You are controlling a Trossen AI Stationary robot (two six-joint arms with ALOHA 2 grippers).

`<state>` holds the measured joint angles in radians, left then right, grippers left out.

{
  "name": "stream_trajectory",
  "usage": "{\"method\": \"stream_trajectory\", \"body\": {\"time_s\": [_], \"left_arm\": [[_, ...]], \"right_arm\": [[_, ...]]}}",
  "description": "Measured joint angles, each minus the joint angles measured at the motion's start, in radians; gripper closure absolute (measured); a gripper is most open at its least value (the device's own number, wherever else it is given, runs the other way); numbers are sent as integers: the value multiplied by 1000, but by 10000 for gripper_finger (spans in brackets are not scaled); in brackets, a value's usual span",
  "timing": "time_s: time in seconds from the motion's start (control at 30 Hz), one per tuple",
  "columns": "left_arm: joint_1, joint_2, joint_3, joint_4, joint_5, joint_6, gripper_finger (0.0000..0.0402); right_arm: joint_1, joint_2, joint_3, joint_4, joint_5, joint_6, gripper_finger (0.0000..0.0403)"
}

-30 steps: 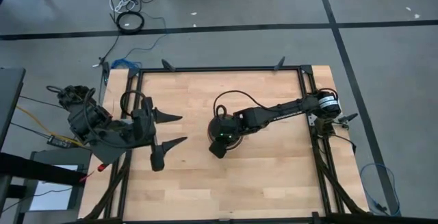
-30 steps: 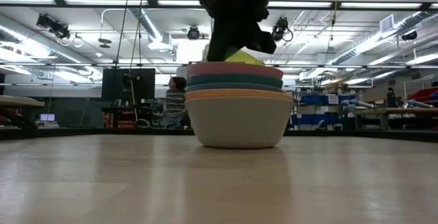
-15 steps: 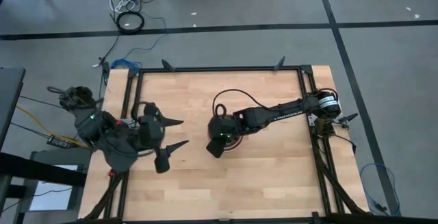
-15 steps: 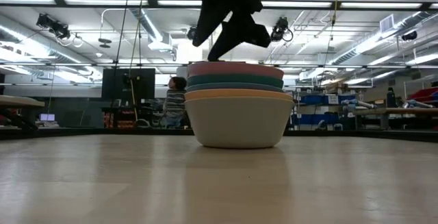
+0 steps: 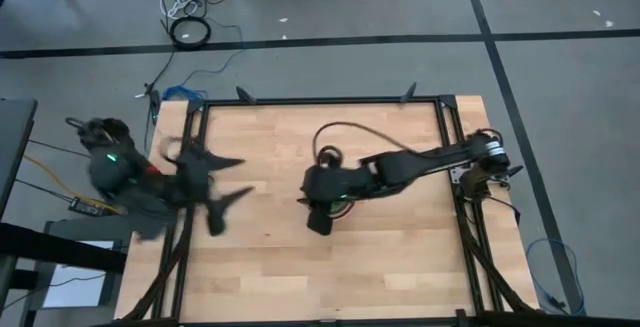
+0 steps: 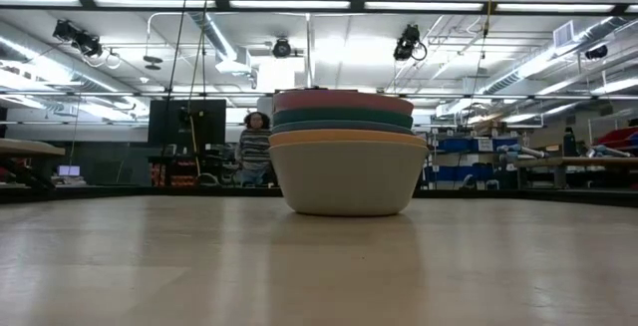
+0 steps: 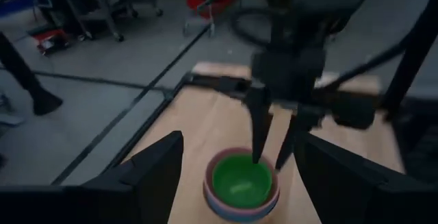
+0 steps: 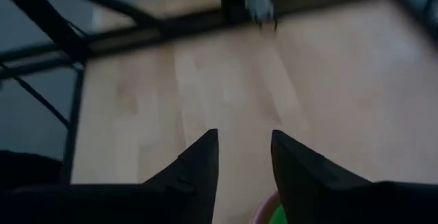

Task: Nest bowls inside each other
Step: Return to Home Position

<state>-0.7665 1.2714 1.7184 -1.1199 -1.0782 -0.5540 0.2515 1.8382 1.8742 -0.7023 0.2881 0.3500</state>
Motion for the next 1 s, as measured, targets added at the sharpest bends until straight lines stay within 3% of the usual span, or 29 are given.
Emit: {"method": "stream_trajectory", "body": {"time_s": [0.27,0.4,0.5,0.73,0.87,1.0], "left_arm": [[-228,-156,-25,-6,-192,-22,117],[-323,-195,-77,-50,-279,-55,117],[-381,-245,-153,-115,-346,-165,117],[-461,-394,-485,-176,-454,-488,117],[-466,-452,-651,-148,-474,-599,117],[-466,-470,-775,-120,-478,-700,117]], "right_arm": [[143,-255,27,-99,177,-124,301],[279,-400,17,-242,360,-103,307],[414,-517,-55,-293,541,-26,311],[667,-748,-479,-286,894,233,313],[697,-827,-761,-265,1027,450,312],[683,-859,-995,-213,1070,666,316]]}}
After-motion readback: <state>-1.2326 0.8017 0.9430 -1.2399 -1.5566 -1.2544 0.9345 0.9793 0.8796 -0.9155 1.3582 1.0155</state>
